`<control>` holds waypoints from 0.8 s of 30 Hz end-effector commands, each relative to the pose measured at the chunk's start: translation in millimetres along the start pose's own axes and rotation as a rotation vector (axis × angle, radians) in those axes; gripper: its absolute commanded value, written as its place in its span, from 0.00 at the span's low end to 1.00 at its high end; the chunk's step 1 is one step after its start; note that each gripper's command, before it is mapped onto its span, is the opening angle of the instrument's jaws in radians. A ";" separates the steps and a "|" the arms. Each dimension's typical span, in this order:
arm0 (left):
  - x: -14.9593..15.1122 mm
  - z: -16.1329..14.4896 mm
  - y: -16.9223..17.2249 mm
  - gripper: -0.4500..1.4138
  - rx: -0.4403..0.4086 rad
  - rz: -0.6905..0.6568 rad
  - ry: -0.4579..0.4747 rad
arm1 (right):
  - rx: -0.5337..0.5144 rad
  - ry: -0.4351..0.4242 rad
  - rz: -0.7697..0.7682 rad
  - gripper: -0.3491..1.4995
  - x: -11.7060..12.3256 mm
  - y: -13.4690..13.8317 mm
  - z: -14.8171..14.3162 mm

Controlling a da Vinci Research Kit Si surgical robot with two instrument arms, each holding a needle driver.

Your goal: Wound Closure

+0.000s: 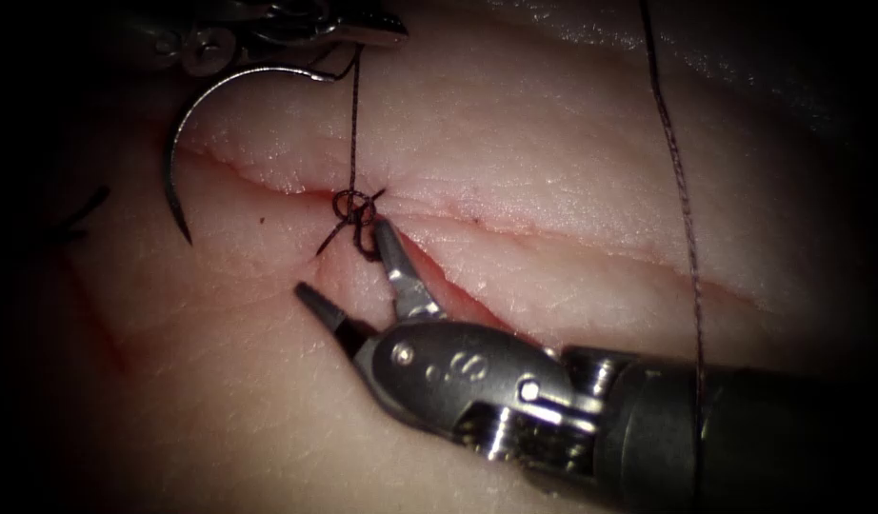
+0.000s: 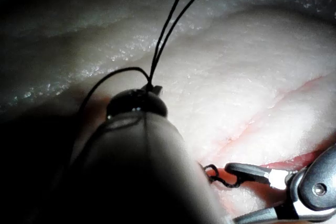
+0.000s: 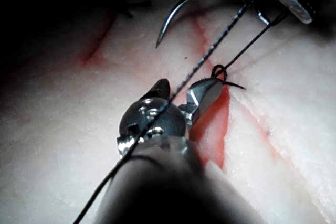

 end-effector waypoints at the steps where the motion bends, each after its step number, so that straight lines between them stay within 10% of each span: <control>1: 0.1 0.8 -0.1 0.00 -0.002 0.005 0.005 | -0.003 0.002 -0.004 0.00 -0.1 -0.6 0.1; 24: 4.3 1.9 -2.7 0.00 0.014 0.054 0.040 | 0.025 -0.023 -0.006 0.00 0.5 -1.6 -0.4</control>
